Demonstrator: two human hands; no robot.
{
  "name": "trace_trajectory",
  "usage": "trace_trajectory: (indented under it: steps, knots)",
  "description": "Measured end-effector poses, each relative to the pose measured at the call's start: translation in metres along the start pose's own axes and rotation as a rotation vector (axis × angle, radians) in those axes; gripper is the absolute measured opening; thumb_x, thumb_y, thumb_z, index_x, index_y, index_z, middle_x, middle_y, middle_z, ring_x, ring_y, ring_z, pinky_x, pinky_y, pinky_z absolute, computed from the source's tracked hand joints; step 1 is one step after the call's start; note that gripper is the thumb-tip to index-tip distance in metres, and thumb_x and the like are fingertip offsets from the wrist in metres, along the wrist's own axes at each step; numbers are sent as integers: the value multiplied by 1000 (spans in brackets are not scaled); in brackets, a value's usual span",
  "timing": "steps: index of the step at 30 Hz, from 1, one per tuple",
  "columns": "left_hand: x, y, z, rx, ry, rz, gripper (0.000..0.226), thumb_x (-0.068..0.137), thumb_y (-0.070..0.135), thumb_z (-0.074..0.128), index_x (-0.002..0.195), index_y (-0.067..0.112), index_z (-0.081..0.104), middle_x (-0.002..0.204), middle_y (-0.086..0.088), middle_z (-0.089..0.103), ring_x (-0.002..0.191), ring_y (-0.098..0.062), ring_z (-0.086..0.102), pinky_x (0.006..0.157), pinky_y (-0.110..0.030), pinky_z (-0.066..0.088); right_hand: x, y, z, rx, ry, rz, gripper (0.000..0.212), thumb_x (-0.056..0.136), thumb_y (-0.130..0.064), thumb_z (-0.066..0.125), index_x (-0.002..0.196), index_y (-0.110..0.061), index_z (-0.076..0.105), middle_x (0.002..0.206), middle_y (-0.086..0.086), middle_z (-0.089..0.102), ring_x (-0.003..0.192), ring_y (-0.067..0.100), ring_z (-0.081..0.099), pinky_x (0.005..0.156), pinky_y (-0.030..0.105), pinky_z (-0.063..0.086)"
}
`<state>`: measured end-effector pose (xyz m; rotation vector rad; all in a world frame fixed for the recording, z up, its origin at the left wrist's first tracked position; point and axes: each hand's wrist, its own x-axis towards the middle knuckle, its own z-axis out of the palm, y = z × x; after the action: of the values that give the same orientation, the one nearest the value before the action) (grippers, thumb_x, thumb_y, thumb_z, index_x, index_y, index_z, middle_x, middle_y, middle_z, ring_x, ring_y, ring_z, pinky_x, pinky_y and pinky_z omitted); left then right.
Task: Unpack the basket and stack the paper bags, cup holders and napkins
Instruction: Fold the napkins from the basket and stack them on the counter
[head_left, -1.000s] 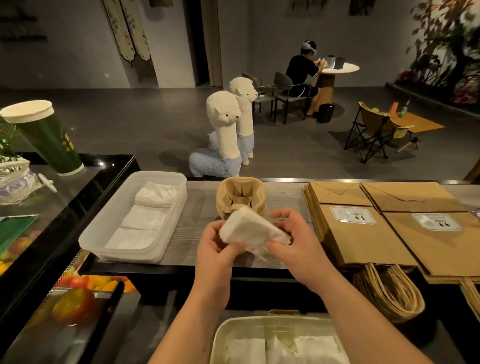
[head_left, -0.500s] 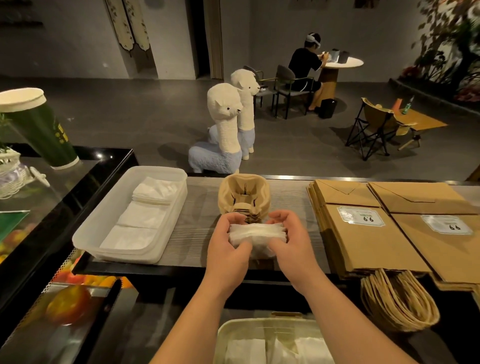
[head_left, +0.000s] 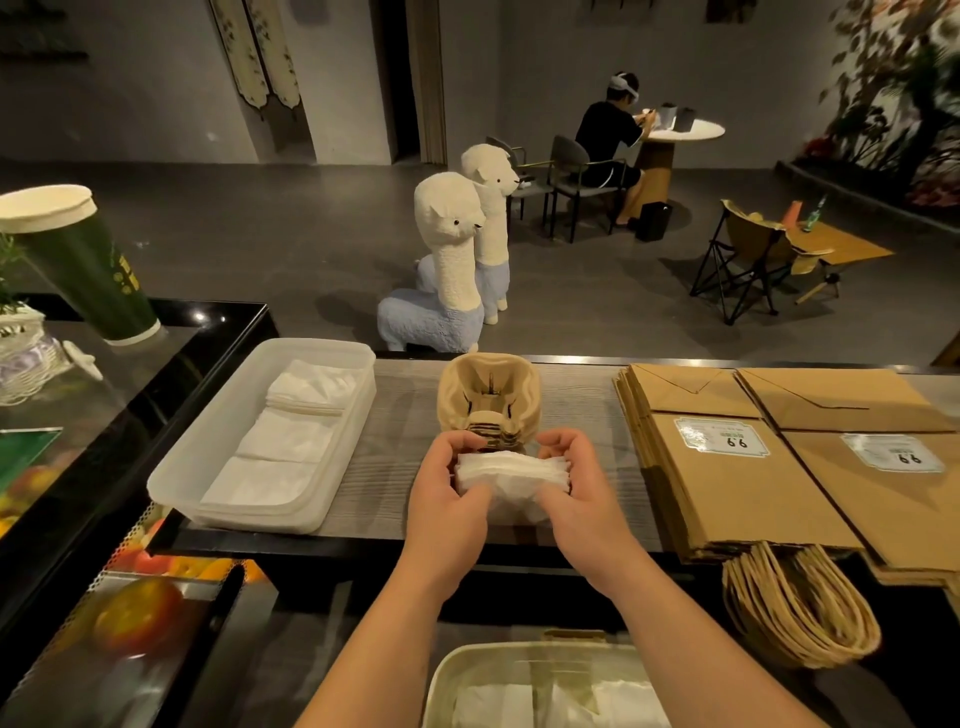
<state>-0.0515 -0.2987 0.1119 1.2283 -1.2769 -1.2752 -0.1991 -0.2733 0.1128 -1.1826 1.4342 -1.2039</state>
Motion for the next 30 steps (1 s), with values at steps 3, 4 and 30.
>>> trace_trajectory:
  steps: [3,4,30]
  knots:
    - [3,1,0,-46,-37,-57,53,79,-14,56,101,35,64,106,-1,68,97,-25,67,76,-36,61,0,0,-1,38,-29,21,49,93,8,50,117,-34,47,119,3,55,107,21,59,78,29,59]
    - [3,2,-1,-58,-45,-75,52,80,-13,56,102,33,64,108,-3,68,99,-27,67,76,-36,61,0,-1,-2,36,-46,28,49,93,8,50,117,-35,47,120,3,56,108,21,60,78,29,59]
    - [-43,67,-122,287,-144,65,53,84,11,81,121,40,55,103,-2,71,88,-14,68,79,-23,57,-17,-117,25,-559,-801,-76,48,87,-1,68,111,-43,67,108,-26,61,86,3,64,83,27,57]
